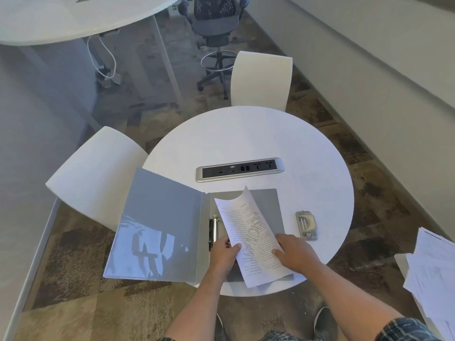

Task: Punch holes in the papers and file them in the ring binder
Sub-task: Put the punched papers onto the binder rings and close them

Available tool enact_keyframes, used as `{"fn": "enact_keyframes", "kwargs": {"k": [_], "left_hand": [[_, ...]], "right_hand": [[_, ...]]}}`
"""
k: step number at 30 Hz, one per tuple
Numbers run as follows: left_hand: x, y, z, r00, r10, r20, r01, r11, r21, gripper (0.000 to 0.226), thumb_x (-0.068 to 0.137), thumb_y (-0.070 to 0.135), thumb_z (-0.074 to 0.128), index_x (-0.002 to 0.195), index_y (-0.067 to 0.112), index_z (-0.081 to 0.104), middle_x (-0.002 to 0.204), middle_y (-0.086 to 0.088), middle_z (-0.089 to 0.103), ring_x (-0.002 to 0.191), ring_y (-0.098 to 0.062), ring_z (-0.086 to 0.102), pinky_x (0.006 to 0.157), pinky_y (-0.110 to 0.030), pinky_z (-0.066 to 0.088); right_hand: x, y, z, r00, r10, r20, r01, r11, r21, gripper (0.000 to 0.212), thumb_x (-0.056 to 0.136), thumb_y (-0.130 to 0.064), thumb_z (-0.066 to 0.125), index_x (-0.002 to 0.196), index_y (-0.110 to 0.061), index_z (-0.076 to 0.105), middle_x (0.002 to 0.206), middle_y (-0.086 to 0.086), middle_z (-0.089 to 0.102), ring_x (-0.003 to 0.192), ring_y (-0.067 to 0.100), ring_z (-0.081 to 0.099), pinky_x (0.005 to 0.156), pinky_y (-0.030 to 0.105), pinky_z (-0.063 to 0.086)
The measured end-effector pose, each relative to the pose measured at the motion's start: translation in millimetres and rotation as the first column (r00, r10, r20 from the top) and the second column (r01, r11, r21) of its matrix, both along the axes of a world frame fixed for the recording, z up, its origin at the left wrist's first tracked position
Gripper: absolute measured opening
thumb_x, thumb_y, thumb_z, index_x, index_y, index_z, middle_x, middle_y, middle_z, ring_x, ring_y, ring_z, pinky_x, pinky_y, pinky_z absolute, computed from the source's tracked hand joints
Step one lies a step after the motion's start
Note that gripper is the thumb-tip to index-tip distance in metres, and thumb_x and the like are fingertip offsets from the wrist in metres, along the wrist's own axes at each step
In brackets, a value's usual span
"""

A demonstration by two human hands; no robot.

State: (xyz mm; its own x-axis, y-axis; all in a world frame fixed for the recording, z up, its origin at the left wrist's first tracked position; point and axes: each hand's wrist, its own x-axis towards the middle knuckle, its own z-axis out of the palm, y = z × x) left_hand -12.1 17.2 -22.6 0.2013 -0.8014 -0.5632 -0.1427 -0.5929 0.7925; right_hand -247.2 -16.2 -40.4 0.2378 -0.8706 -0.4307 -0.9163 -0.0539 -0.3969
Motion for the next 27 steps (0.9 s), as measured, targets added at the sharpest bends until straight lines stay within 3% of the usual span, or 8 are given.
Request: {"fn": "enact_keyframes", "kwargs": {"k": [5, 11, 16, 19, 21, 23, 25, 27], "left_hand": [[9, -8, -7, 0.999, 0.025, 0.027, -0.025, 1.000, 0.015, 0.020, 0.096, 0.009, 0.067, 0.112, 0.020, 0.070, 0.109, 0.003, 0.074, 0.098, -0.011, 0.072, 0.071, -0.020, 0.059], [1, -2, -17, 0.998, -0.050, 0.025, 0.049, 0.997, 0.051, 0.024, 0.097, 0.011, 0.067, 0.119, 0.019, 0.072, 0.115, 0.005, 0.074, 0.109, -0.015, 0.069, 0.087, -0.032, 0.061], [-7, -2, -8, 0.998, -0.055, 0.031, 0.055, 0.999, 0.004, 0.022, 0.095, 0.011, 0.067, 0.097, 0.032, 0.072, 0.104, 0.014, 0.075, 0.097, -0.004, 0.071, 0.068, -0.016, 0.057], [-11, -12, 4, 0.997, -0.025, 0.069, 0.030, 0.997, -0.072, 0.017, 0.092, 0.011, 0.067, 0.094, 0.027, 0.072, 0.100, 0.011, 0.077, 0.092, -0.010, 0.075, 0.066, -0.019, 0.059], [-15, -21, 16, 0.998, 0.006, 0.067, 0.004, 0.989, -0.146, 0.020, 0.088, 0.009, 0.064, 0.087, 0.028, 0.072, 0.088, 0.012, 0.078, 0.082, -0.008, 0.074, 0.060, -0.016, 0.055], [-21, -29, 29, 0.997, 0.033, 0.069, -0.017, 0.975, -0.222, 0.021, 0.083, 0.008, 0.061, 0.075, 0.027, 0.067, 0.074, 0.014, 0.073, 0.066, -0.005, 0.068, 0.053, -0.014, 0.049], [-29, -38, 40, 0.996, 0.046, 0.082, -0.020, 0.955, -0.296, 0.022, 0.078, 0.013, 0.062, 0.062, 0.026, 0.054, 0.058, 0.017, 0.058, 0.052, -0.002, 0.049, 0.047, -0.015, 0.039], [-37, -43, 49, 0.997, 0.034, 0.076, -0.004, 0.930, -0.368, 0.026, 0.077, 0.020, 0.064, 0.058, 0.025, 0.047, 0.050, 0.015, 0.046, 0.048, -0.002, 0.038, 0.047, -0.015, 0.034]], "right_hand": [[-4, -4, -4, 0.955, 0.202, -0.218, -0.223, 0.971, -0.081, 0.048, 0.105, -0.042, 0.032, 0.153, -0.038, 0.032, 0.150, -0.011, 0.053, 0.120, 0.022, 0.064, 0.092, 0.039, 0.057], [-18, -17, -6, 0.902, 0.251, -0.352, -0.296, 0.952, -0.080, 0.047, 0.106, -0.031, 0.031, 0.153, -0.032, 0.031, 0.138, -0.004, 0.064, 0.109, 0.026, 0.071, 0.082, 0.040, 0.062], [-25, -19, -6, 0.965, 0.079, -0.250, -0.084, 0.996, -0.011, 0.055, 0.102, -0.038, 0.040, 0.155, -0.036, 0.026, 0.130, -0.005, 0.067, 0.101, 0.021, 0.071, 0.080, 0.038, 0.062], [-14, -17, -2, 0.974, -0.005, -0.228, -0.034, 0.986, -0.164, 0.075, 0.093, -0.036, 0.056, 0.158, -0.028, 0.017, 0.140, -0.004, 0.060, 0.107, 0.020, 0.068, 0.074, 0.034, 0.057], [-1, -17, 3, 0.991, -0.018, -0.130, -0.023, 0.952, -0.307, 0.075, 0.092, -0.034, 0.060, 0.157, -0.027, 0.022, 0.156, -0.007, 0.045, 0.129, 0.018, 0.058, 0.092, 0.037, 0.055], [14, -21, 15, 0.988, -0.076, 0.132, 0.113, 0.945, -0.306, 0.056, 0.095, -0.045, 0.060, 0.148, -0.039, 0.041, 0.148, -0.014, 0.054, 0.124, 0.009, 0.061, 0.097, 0.035, 0.053], [31, -27, 35, 0.863, -0.180, 0.472, 0.252, 0.963, -0.093, 0.030, 0.094, -0.056, 0.059, 0.123, -0.055, 0.058, 0.125, -0.028, 0.067, 0.106, -0.008, 0.065, 0.092, 0.026, 0.056], [47, -30, 51, 0.721, -0.216, 0.659, 0.266, 0.964, 0.025, 0.019, 0.093, -0.062, 0.057, 0.111, -0.059, 0.064, 0.112, -0.031, 0.070, 0.100, -0.011, 0.066, 0.089, 0.022, 0.055]]}}
